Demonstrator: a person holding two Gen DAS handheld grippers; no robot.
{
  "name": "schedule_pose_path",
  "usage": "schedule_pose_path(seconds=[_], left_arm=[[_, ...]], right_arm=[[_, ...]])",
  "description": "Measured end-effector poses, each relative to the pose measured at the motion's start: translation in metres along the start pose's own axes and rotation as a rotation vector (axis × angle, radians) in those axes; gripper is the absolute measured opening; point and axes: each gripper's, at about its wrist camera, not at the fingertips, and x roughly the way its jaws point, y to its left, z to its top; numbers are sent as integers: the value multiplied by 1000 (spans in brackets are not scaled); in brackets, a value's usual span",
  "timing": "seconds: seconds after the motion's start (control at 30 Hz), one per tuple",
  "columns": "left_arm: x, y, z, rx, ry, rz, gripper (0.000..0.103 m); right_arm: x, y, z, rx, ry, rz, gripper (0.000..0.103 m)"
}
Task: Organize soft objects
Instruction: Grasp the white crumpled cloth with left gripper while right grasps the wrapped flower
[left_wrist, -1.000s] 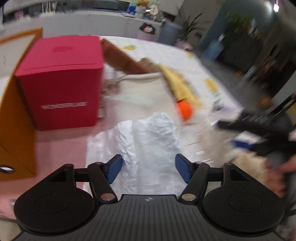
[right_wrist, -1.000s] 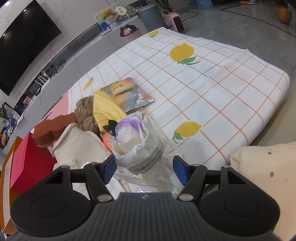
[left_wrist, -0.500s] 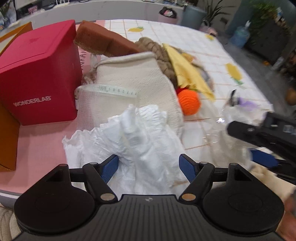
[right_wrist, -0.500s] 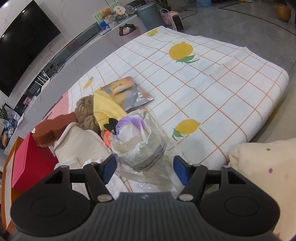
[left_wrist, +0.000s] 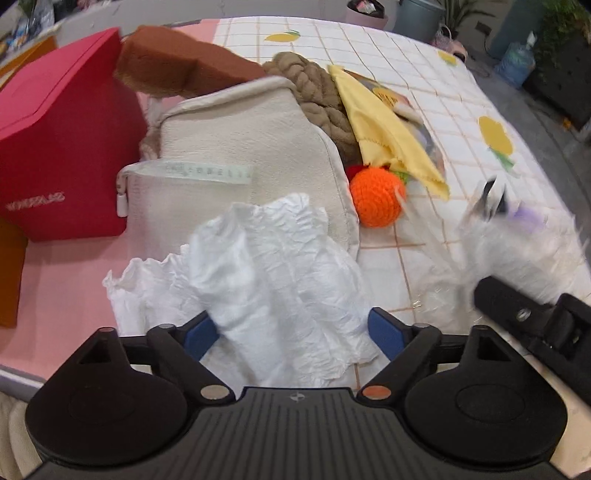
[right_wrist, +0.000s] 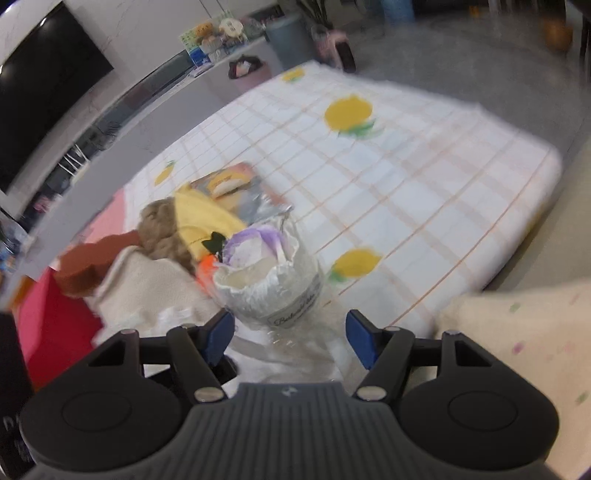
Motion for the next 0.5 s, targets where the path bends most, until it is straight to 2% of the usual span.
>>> schedule_pose_path(seconds=[0.03,0.07,0.1,0.13,0.17,0.2,0.3,0.4,0.5], left_arm=[[1,-4,-3,32,-12,17,100],[0,-6,-6,57,-28,30,96],[-2,-6,-10,66,-50,46,84],[-5,-4,-15,70,-69,58,72],[-8,0,-18,73,-83,55,66],[-11,5,-21,74,-92,45,54],[-20,24,-25,66,-90,-8,32],[-34,42,-28,66,-70,-68,21],[-55,58,-33,82,-91,-132,16]], right_arm=[[-1,3,0,-44,-14,-24,48],[0,5,1,-79,-16,-41,39],[2,6,1,-104,-8,-62,25],[4,5,2,-114,0,-79,22],[6,3,1,-118,5,-87,21],[7,2,1,-116,12,-86,20],[8,-2,2,-96,26,-65,15],[5,-2,4,-95,16,-45,14],[1,-3,4,-95,5,-36,7]])
